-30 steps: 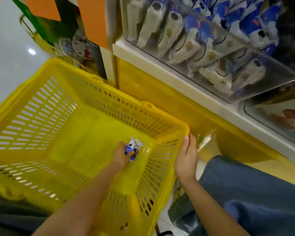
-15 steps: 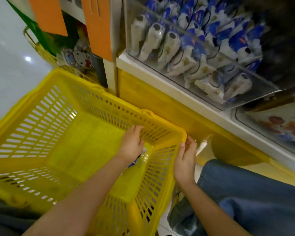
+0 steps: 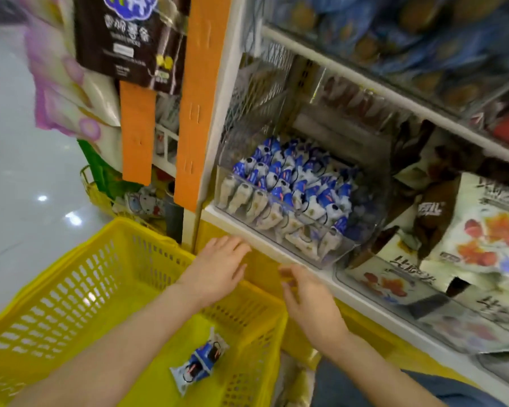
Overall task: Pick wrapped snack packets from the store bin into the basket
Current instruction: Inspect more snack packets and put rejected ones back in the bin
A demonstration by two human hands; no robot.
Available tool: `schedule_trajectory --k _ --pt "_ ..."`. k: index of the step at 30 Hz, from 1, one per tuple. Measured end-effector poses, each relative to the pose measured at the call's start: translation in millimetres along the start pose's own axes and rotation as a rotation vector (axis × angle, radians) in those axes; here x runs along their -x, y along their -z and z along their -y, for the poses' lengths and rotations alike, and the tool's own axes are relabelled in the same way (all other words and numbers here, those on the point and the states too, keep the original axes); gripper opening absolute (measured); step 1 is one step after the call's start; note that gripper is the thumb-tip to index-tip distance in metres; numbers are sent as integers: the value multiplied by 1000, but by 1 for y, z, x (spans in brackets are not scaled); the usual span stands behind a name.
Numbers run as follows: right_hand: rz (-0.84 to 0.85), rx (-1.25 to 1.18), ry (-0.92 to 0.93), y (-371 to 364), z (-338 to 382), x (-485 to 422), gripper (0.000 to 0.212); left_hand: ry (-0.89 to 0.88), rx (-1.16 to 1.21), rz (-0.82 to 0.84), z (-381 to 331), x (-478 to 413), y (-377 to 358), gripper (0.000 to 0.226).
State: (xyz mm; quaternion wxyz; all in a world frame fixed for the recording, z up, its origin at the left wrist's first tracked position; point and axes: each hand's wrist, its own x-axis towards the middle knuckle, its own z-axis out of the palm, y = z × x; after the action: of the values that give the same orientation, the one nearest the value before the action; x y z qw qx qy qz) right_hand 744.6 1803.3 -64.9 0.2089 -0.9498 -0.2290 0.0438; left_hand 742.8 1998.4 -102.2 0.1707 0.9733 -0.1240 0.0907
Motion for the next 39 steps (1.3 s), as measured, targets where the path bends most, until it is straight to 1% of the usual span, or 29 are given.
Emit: schedule_trajectory --k 3,5,6,7,10,12,14,16,19,21,23,25,27,29,31,35,39 --pt "-80 -56 193 47 36 -23 22 -103 -19 -256 -3 -16 58 20" --pt "-176 -95 258 65 54 -45 20 -134 -45 -359 -2 -27 86 20" --pt "-216 -112 268 71 60 -59 19 -136 -50 -383 0 -32 95 19" --pt "-251 -120 262 75 64 -75 20 -128 -52 -382 2 -37 102 21" --pt "-359 -132 194 86 63 -131 23 -93 -50 -289 11 -49 108 29" --pt "-396 -111 112 92 53 -171 27 -117 -52 -240 20 -54 104 30" --pt "-356 -20 -13 94 37 -206 29 -161 -96 -223 26 -57 98 27" --pt "-301 61 -83 93 21 -235 31 -175 -121 -259 30 -58 96 25" --pt "-240 75 -203 88 5 -269 34 -204 -94 -281 35 -62 93 34" --pt "-146 92 -283 83 -2 -287 32 -222 -65 -286 37 -64 91 37" --pt "-59 90 -364 82 -4 -298 38 -223 -30 -276 38 -64 88 38" --pt "-65 86 -411 83 -5 -304 45 -221 -13 -265 39 -64 88 38" --pt "-100 80 -433 84 -7 -309 44 -216 -13 -251 39 -63 89 38" --pt "-110 53 -429 83 -7 -311 37 -210 -14 -244 38 -63 91 38" --pt "-148 -7 -416 80 -7 -311 31 -212 -13 -242 35 -62 93 33" --pt "-360 -30 -351 81 5 -301 16 -209 -29 -242 32 -59 98 23" --pt "-572 -15 -237 99 25 -280 16 -125 -12 -194 24 -57 99 31"
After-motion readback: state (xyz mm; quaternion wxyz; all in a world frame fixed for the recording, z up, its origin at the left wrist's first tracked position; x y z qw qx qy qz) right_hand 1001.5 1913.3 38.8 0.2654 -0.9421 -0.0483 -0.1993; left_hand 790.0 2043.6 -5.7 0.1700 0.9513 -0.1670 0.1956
